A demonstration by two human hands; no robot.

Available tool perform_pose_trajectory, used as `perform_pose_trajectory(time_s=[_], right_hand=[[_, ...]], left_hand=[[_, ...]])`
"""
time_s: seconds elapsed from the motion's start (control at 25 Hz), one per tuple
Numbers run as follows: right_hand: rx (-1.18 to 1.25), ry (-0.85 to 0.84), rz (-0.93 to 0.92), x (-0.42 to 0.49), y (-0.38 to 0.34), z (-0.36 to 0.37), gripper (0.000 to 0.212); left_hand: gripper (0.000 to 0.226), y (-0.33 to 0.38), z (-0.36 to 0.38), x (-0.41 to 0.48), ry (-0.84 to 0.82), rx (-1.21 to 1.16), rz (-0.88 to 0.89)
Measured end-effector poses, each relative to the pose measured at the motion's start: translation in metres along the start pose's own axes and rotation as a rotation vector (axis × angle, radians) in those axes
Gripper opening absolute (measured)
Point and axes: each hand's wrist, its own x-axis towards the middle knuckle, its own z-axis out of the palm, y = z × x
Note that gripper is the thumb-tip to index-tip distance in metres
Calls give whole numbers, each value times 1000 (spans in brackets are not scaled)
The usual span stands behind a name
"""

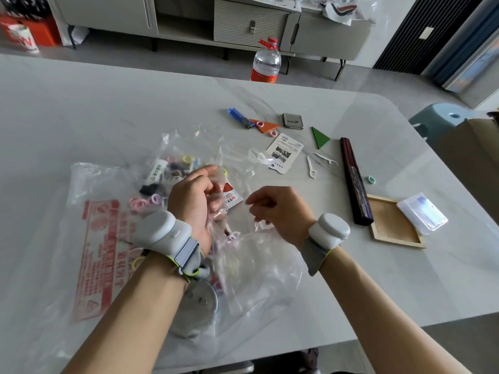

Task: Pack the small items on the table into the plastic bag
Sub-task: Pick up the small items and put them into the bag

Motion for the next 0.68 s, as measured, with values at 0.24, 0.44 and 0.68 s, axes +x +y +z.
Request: perform_pose_trajectory(time_s=[0.24,0.44,0.68], right_hand=[[-507,435,177,72,28,-69,37],[-779,318,396,111,28,-94,37],[-834,272,384,90,42,-82,33]], left_hand=[[30,1,1,0,34,39,67],[26,-3,1,8,43,5,69],[25,-4,12,6,8,-15,40]])
